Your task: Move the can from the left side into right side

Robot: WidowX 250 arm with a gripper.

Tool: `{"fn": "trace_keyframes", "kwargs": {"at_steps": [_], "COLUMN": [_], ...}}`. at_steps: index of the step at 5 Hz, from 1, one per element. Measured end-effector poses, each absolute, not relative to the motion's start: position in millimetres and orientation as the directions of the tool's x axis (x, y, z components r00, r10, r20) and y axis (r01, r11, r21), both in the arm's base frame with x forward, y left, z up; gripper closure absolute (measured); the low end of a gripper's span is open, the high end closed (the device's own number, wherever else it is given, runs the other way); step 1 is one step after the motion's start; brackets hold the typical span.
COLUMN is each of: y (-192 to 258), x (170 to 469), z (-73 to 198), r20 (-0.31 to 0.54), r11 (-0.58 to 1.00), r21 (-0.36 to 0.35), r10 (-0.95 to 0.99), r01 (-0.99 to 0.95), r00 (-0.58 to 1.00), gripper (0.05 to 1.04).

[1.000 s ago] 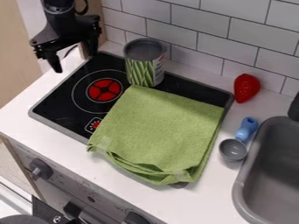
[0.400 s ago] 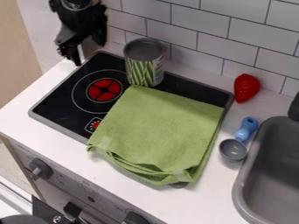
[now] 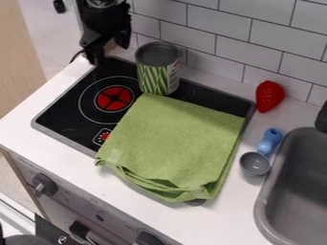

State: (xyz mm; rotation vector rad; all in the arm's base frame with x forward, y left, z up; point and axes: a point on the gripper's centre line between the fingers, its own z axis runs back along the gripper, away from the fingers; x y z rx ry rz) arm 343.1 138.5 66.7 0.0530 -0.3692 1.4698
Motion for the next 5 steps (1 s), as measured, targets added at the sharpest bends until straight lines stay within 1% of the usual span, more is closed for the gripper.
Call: {"fn": "trace_keyframes", "kwargs": {"at_steps": [1, 2, 3, 4, 5], "y": [127, 114, 100, 85, 71], "x": [348, 352, 352, 355, 354], "z": [60, 60, 54, 54, 54], "r20": [0.277, 0.277, 0.302, 0.301, 0.295], "r11": [0.112, 0.136, 0.135, 0.112, 0.095], "r21": [-0.162, -0.167, -0.168, -0.178, -0.164], "r10": [0.959, 0.957, 0.950, 0.952, 0.954], "r01": [-0.980, -0.977, -0.976, -0.978, -0.982], "r00": [0.063, 0.085, 0.080, 0.055, 0.043], "gripper": [0.086, 0.086, 0.086, 0.086, 0.086]}}
